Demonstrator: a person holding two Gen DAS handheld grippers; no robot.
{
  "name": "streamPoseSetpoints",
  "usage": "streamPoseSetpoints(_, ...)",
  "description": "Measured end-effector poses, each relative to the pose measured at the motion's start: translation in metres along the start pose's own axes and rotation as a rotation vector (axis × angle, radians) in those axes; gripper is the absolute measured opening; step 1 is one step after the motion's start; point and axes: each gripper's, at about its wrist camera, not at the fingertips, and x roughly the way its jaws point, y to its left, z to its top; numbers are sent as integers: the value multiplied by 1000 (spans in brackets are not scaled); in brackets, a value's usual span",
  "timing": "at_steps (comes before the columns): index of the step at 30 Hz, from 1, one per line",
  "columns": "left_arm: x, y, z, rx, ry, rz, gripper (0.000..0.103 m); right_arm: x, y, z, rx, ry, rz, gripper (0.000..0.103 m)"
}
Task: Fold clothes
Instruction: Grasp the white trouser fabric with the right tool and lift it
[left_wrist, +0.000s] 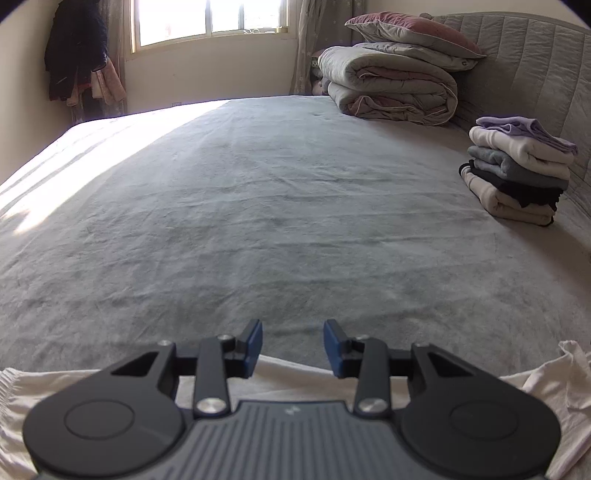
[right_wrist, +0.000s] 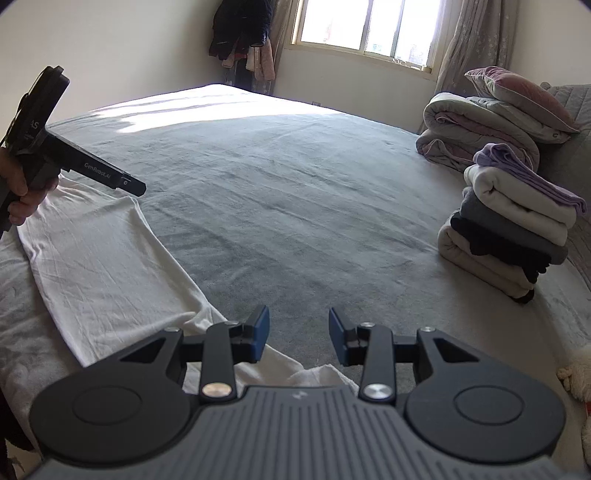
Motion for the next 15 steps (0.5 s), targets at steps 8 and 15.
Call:
streamPoseSetpoints(8,-28,-52,-13,0,39,-77,38,-25,-16,-21,52,20,22,40)
streamPoseSetpoints(15,-37,-99,-35,0,83,-162,38,-24,-18,-43,96,22,155,40)
